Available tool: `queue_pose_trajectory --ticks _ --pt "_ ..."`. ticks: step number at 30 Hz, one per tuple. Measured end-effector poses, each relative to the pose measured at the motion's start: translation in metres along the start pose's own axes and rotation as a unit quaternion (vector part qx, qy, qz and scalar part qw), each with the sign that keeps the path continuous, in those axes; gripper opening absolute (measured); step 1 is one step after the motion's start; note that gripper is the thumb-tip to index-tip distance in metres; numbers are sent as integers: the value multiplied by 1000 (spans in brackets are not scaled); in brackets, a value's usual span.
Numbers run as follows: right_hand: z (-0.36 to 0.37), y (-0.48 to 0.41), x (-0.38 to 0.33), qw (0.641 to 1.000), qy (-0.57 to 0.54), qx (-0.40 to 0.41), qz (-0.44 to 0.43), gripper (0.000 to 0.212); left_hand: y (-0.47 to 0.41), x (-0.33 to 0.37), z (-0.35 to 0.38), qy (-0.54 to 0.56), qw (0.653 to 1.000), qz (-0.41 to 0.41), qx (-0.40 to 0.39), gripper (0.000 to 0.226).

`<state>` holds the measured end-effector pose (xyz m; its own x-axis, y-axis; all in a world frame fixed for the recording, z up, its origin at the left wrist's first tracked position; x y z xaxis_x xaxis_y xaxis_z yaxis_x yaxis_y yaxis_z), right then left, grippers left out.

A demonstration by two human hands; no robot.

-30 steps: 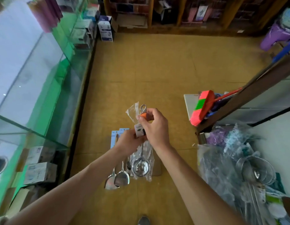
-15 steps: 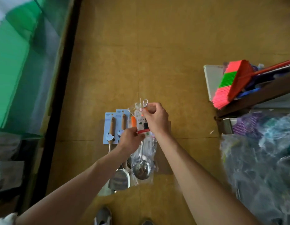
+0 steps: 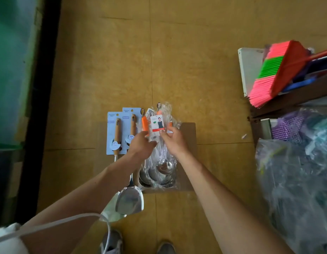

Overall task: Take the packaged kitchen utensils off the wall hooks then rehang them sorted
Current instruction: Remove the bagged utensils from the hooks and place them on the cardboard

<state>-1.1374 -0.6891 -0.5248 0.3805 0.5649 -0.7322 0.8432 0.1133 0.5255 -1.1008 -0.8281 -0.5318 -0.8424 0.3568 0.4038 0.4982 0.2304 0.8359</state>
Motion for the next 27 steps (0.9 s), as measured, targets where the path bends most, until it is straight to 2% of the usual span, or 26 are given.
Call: queue_pose_trajectory --ticks 4,11,15,18,23,27 --pt "-3 13 -12 999 20 -21 20 45 16 8 -22 3 1000 2 -6 60" --pt "-15 46 -56 998 56 -26 13 37 64 33 -71 -48 996 52 52 48" --pt "-38 67 -97 999 52 -8 -2 28 108 65 -95 -56 995 64 60 53" --pt "-66 85 -138 999 44 11 -21 42 147 99 -117 -83 988 101 80 55" --pt "-133 131 -214 987 95 84 -102 63 235 169 -150 -182 943 224 165 66" --pt "-205 181 -265 955 177 167 -173 66 311 220 -159 -256 873 335 244 73"
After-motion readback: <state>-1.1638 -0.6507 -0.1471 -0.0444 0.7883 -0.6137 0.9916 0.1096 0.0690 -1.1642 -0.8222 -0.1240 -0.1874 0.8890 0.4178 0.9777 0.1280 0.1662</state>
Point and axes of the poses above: each hand's wrist, its own y-axis away from the middle knuckle, its own z-axis out of the palm, x = y × z, the point moved 9 cm from there along -y, towards the middle knuckle, and after that the axes turned 10 degrees about -z, right-handed, at the moved point
